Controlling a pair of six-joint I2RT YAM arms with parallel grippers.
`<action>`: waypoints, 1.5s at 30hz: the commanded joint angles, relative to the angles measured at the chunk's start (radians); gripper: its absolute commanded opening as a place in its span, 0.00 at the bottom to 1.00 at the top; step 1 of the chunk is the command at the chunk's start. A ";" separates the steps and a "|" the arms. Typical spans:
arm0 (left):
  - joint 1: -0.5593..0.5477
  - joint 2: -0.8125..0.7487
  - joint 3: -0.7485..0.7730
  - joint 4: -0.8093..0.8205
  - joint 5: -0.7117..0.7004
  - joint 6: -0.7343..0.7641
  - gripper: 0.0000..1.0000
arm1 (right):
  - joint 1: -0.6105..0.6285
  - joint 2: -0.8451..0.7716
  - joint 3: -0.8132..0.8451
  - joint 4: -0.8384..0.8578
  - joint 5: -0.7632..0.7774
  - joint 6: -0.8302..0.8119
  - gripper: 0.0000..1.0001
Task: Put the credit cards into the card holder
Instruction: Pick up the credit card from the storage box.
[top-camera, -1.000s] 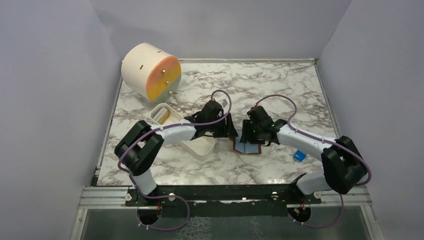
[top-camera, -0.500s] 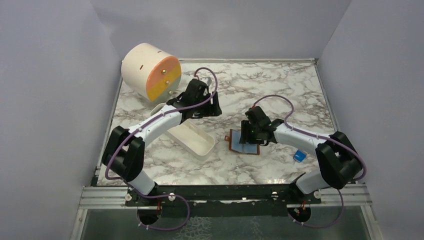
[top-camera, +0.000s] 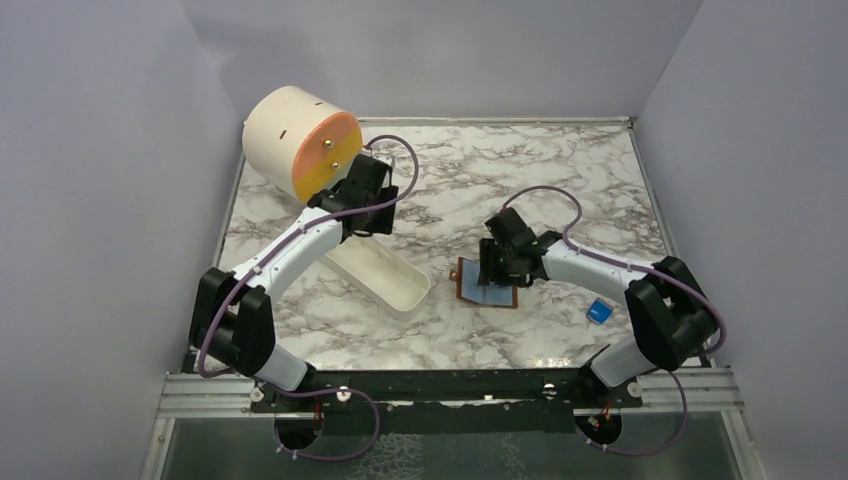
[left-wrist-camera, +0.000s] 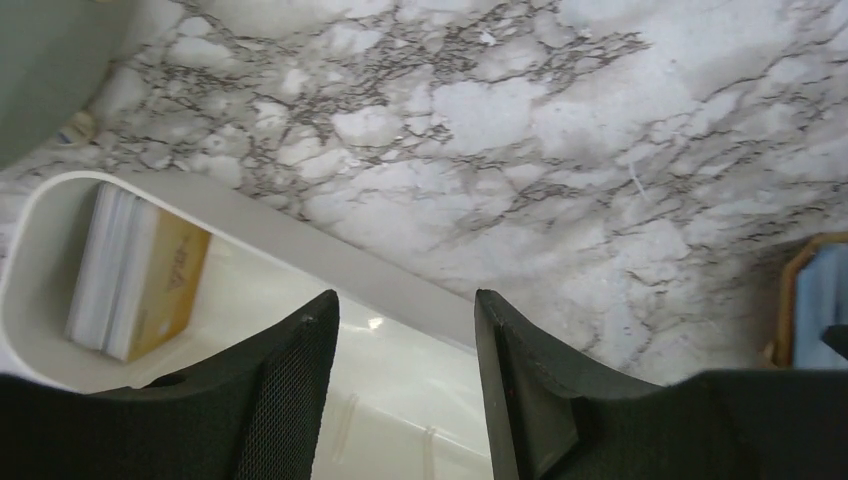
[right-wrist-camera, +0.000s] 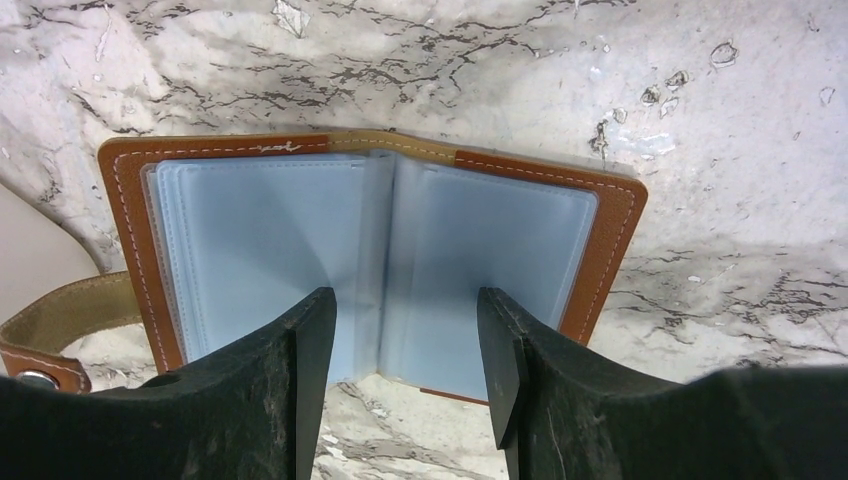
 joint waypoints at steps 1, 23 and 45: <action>0.063 -0.044 0.022 -0.026 -0.101 0.159 0.54 | 0.014 -0.011 0.051 -0.041 -0.027 -0.008 0.55; 0.180 -0.084 -0.232 0.221 -0.028 0.553 0.56 | 0.036 0.106 0.071 -0.007 -0.042 -0.025 0.55; 0.246 0.022 -0.228 0.282 -0.152 0.632 0.54 | 0.036 0.068 0.046 0.011 -0.072 -0.045 0.54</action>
